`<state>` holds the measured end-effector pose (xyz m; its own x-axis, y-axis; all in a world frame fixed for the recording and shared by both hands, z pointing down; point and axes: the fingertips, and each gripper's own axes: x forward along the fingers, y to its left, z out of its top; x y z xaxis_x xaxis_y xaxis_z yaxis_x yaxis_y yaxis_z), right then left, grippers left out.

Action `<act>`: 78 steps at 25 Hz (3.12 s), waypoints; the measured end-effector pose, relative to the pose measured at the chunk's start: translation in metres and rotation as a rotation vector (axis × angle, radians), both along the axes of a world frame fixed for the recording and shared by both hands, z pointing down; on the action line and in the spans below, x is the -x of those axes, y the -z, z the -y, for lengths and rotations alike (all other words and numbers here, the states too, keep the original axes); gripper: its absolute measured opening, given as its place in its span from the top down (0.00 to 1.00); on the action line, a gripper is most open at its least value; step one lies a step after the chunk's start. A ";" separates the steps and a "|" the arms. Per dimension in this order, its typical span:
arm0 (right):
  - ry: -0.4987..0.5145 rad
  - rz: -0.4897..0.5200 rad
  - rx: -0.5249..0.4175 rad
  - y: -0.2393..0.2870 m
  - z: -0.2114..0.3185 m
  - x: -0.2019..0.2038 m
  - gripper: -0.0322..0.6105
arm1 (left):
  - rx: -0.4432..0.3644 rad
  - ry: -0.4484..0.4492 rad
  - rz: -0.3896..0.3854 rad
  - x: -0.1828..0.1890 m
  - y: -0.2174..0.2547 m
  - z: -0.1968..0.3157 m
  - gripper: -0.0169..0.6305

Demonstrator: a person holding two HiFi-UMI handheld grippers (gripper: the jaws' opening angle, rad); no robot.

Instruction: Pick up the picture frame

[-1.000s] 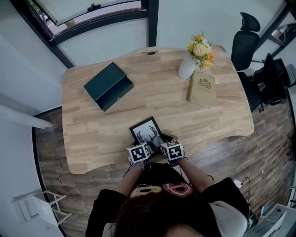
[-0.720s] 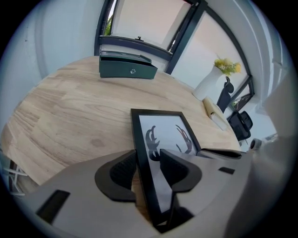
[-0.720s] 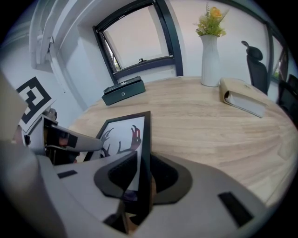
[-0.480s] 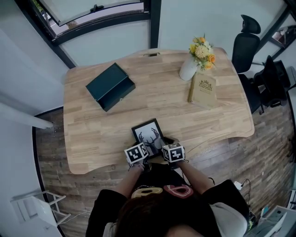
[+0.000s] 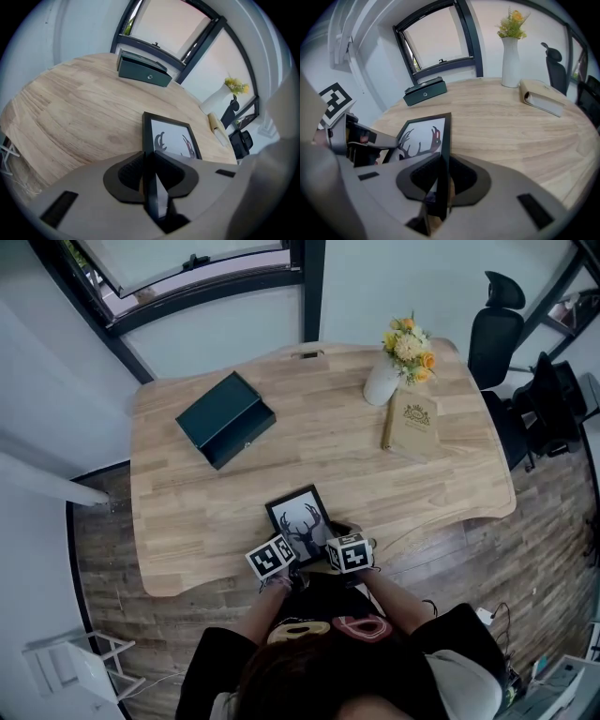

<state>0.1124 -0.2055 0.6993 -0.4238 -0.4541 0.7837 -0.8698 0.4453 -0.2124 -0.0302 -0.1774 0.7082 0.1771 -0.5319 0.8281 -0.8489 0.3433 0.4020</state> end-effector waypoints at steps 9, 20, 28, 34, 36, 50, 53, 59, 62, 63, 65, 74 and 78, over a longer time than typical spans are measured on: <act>0.013 0.006 -0.070 0.029 0.014 0.002 0.84 | -0.112 -0.008 0.018 0.002 0.032 0.015 0.85; 0.016 0.011 -0.267 0.100 0.031 0.001 0.84 | -0.308 -0.038 -0.003 0.001 0.100 0.032 0.85; -0.012 0.050 -0.409 0.155 0.043 -0.001 0.84 | -0.474 -0.091 0.010 -0.001 0.157 0.051 0.85; -0.073 0.086 -0.502 0.195 0.050 -0.012 0.84 | -0.615 -0.148 0.060 -0.010 0.210 0.065 0.85; -0.082 0.090 -0.538 0.210 0.053 -0.014 0.84 | -0.650 -0.159 0.060 -0.012 0.224 0.069 0.85; -0.057 0.127 -0.703 0.284 0.055 0.003 0.84 | -0.773 -0.184 0.057 0.005 0.298 0.072 0.85; -0.055 0.145 -0.729 0.299 0.058 0.008 0.84 | -0.813 -0.198 0.077 0.011 0.315 0.075 0.85; -0.041 0.149 -0.802 0.329 0.061 0.015 0.84 | -0.887 -0.193 0.085 0.018 0.342 0.079 0.85; -0.046 0.159 -0.824 0.339 0.061 0.015 0.84 | -0.919 -0.202 0.096 0.018 0.355 0.079 0.85; -0.047 0.165 -0.833 0.343 0.061 0.015 0.84 | -0.930 -0.208 0.101 0.018 0.361 0.079 0.85; -0.049 0.183 -0.853 0.353 0.061 0.016 0.84 | -0.958 -0.221 0.120 0.018 0.374 0.079 0.85; -0.041 0.196 -0.963 0.394 0.056 0.027 0.84 | -1.049 -0.227 0.138 0.029 0.409 0.073 0.85; -0.040 0.201 -1.010 0.403 0.053 0.031 0.84 | -1.073 -0.230 0.157 0.032 0.419 0.070 0.85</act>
<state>0.0818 -0.2587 0.2965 -0.4746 -0.8785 -0.0550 -0.8779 0.4679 0.1018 -0.0625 -0.2472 0.2888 0.2972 -0.9546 -0.0212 -0.9152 -0.2912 0.2785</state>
